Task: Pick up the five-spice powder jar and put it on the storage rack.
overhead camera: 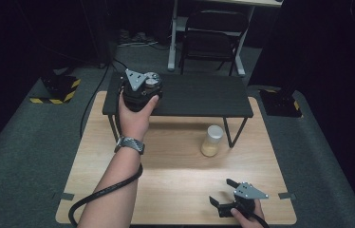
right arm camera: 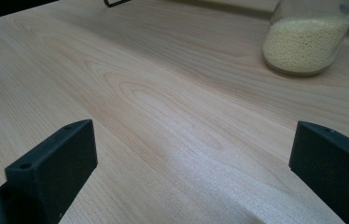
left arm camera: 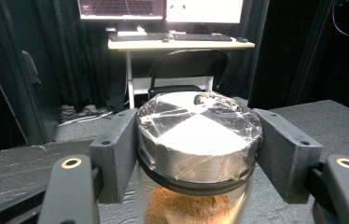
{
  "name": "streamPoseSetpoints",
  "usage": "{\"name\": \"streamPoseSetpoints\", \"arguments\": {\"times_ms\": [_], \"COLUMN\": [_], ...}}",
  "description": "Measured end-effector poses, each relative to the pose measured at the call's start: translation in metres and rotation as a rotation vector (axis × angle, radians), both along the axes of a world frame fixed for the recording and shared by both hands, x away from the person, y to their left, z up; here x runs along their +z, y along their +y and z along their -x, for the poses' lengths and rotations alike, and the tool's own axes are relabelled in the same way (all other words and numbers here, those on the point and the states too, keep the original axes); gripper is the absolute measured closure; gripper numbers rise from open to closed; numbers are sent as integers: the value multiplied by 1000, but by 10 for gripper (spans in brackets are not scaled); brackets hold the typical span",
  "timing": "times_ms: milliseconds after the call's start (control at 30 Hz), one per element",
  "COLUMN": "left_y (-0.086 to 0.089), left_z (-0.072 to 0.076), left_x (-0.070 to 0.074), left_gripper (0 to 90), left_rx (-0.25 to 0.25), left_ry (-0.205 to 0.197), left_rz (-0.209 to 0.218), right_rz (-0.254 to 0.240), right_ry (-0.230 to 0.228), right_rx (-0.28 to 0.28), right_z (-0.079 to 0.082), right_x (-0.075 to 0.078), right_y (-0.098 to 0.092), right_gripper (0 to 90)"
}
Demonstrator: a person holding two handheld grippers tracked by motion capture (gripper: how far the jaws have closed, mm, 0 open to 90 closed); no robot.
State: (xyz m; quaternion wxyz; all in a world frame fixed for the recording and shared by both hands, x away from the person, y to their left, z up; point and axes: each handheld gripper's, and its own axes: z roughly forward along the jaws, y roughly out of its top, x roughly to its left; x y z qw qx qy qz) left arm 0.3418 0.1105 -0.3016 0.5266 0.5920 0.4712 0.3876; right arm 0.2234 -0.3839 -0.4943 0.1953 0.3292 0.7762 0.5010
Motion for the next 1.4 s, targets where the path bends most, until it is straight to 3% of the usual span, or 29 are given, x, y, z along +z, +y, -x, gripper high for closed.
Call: {"name": "streamPoseSetpoints", "arguments": {"times_ms": [100, 200, 300, 467, 700, 933, 1400], "left_y": [0, -1, 2, 2, 15, 27, 42], "left_z": [1, 3, 7, 13, 28, 47, 88], "left_x": [-2, -5, -8, -6, -13, -32, -77], "left_gripper": [228, 75, 5, 4, 4, 4, 4], "left_rx": [-6, -8, -26, -23, -68, -90, -138], "left_ry": [-3, -16, -38, -29, -55, -61, -101], "left_rz": [11, 17, 14, 22, 3, -9, 11], "right_rz": [0, 0, 0, 2, 7, 12, 16], "right_ry": [-1, -2, -3, -2, -2, -5, -5], "right_rx": [0, 1, 2, 2, 3, 4, 3], "right_z": [0, 0, 0, 0, 0, 0, 0], "right_x": [0, 0, 0, 0, 0, 1, 1], "right_y": [0, 0, 0, 0, 1, 2, 2], "right_gripper": [5, 5, 5, 5, 5, 5, 5]}}
